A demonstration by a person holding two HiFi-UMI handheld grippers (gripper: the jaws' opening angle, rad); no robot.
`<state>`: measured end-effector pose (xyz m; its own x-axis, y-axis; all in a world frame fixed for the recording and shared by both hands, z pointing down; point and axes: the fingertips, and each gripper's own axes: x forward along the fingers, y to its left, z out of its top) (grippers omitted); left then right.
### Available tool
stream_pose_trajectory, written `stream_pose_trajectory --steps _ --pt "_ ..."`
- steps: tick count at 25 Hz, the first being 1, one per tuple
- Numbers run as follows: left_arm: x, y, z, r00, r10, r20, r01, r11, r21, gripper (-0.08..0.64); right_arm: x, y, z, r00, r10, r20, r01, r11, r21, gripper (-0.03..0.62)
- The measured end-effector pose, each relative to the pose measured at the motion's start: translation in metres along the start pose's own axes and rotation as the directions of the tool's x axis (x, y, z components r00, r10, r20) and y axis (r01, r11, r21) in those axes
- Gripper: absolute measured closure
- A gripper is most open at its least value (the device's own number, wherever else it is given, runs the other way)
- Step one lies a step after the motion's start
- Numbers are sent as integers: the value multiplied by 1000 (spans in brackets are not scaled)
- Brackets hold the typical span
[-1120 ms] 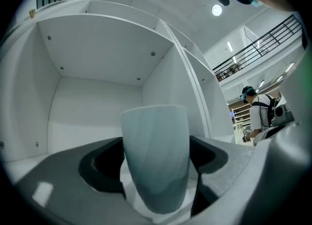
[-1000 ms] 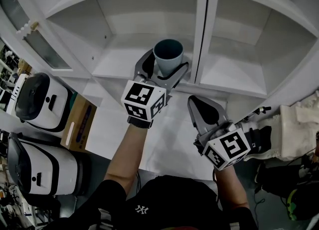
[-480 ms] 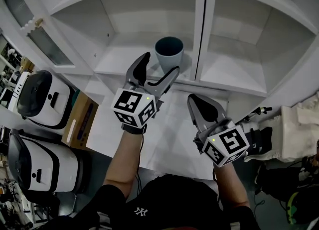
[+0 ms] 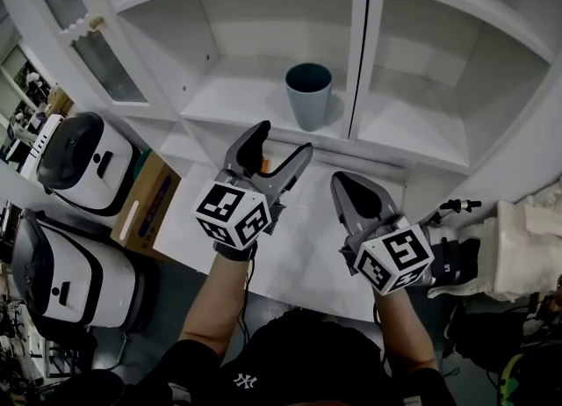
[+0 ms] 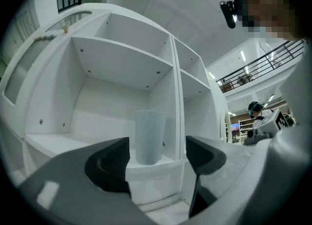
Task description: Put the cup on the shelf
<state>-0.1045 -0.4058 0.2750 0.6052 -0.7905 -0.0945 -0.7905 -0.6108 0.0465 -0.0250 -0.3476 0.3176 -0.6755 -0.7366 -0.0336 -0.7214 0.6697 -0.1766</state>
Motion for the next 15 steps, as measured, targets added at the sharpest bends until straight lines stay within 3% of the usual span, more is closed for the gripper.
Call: stream_pose_trajectory --steps 8,15 --pt "-38 -39 -6 999 -33 16 34 999 -42 354 -13 5 -17 999 9 -54 -9 1000 9 568" --pt "-64 -62 -17 1000 -3 1 3 996 -92 430 -25 19 -18 997 58 -55 -58 998 1 568"
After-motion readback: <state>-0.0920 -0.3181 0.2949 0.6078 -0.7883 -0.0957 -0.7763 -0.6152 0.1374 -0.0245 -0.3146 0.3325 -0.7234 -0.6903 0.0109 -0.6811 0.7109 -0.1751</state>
